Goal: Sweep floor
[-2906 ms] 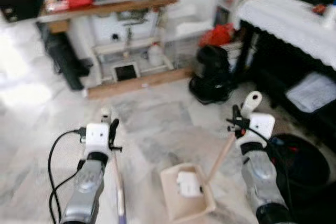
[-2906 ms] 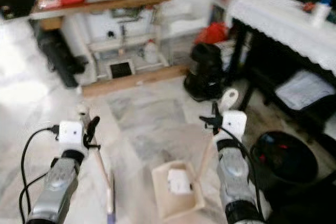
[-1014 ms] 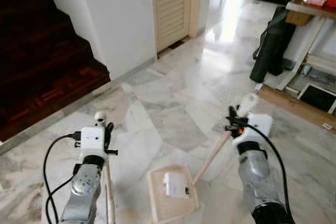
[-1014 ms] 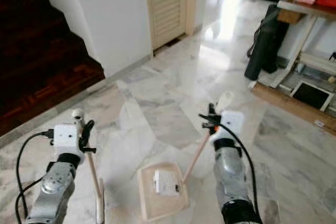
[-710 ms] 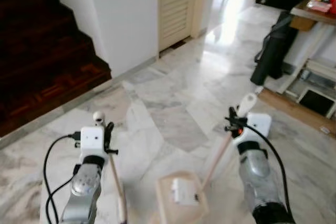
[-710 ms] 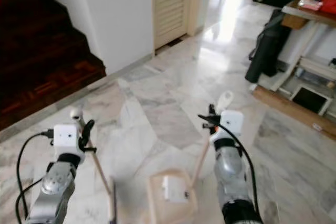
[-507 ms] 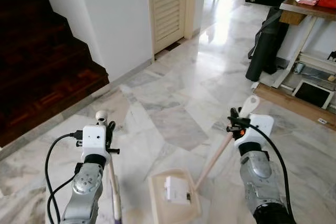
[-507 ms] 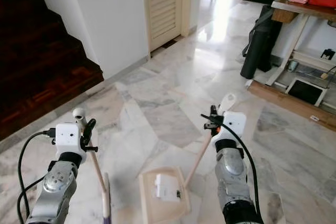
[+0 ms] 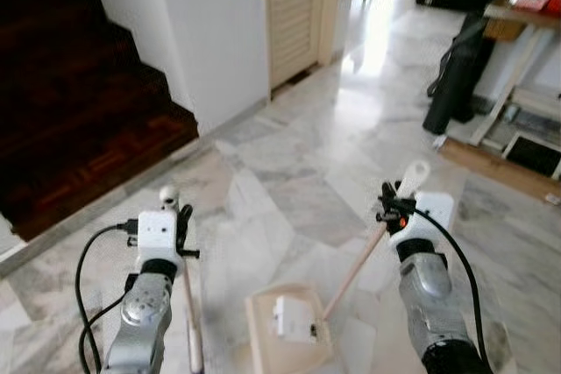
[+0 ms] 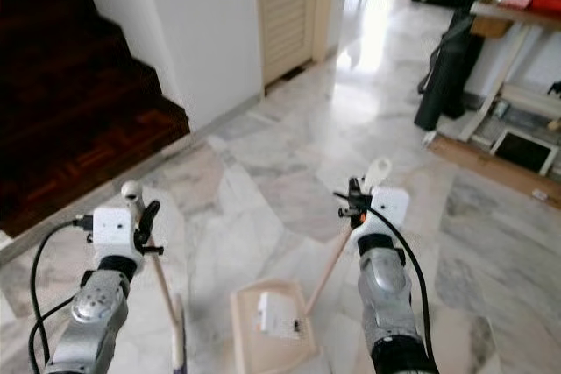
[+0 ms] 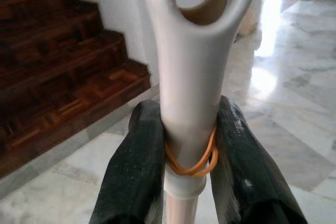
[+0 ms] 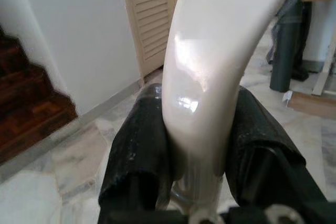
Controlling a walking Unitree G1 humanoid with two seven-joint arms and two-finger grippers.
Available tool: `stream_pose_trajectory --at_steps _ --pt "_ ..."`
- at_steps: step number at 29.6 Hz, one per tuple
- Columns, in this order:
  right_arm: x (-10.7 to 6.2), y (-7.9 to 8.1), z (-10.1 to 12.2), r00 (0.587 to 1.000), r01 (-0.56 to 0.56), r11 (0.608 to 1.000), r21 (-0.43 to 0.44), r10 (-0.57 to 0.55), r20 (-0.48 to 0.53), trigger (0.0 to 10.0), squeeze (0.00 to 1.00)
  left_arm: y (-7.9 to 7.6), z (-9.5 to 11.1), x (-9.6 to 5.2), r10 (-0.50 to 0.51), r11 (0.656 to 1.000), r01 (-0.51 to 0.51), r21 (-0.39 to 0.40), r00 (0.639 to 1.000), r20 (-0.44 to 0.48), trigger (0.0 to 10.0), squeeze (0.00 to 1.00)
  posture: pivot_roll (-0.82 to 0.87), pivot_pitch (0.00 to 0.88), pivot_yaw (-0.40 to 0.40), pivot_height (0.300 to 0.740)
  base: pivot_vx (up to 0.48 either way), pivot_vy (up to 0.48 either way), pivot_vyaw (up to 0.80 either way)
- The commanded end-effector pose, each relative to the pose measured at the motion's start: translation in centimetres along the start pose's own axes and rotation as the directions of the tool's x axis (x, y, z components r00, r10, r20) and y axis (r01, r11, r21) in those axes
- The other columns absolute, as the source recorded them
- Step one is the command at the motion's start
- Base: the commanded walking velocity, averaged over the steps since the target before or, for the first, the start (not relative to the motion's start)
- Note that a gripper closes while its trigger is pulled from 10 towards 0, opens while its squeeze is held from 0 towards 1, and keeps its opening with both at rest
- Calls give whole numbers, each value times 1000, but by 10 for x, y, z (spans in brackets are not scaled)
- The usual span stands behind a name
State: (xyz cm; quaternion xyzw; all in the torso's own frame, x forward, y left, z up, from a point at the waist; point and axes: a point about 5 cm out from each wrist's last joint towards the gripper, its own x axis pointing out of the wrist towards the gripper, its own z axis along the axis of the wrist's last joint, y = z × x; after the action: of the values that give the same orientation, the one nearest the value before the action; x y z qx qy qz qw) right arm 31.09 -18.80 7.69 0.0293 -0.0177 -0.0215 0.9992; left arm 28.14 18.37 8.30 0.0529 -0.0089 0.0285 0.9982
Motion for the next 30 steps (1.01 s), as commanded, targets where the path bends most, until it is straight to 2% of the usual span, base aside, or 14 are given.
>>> stream_pose_trajectory --at_steps 1,8,18,23,30 --pt "8 10 14 998 -31 1000 1 31 59 10000 0 7 8 1 13 1000 -14 19 999 32 10000 0 128 0 10 740 0 420 0" --pt "8 12 15 997 -37 999 3 37 66 10000 0 7 8 1 13 1000 -13 21 999 32 10000 0 127 0 13 740 0 471 617" --pt "8 13 14 997 -39 999 6 38 59 10000 0 8 8 2 11 1000 -11 26 999 30 10000 0 134 0 17 740 0 405 0" --pt "8 15 15 997 -45 999 13 44 70 10000 0 9 9 2 11 1000 -11 26 1000 30 10000 0 134 0 18 740 0 394 719" --pt "7 14 14 997 -38 999 30 36 70 10000 0 9 9 2 9 1000 -10 27 1000 28 10000 0 135 0 20 740 0 394 0"
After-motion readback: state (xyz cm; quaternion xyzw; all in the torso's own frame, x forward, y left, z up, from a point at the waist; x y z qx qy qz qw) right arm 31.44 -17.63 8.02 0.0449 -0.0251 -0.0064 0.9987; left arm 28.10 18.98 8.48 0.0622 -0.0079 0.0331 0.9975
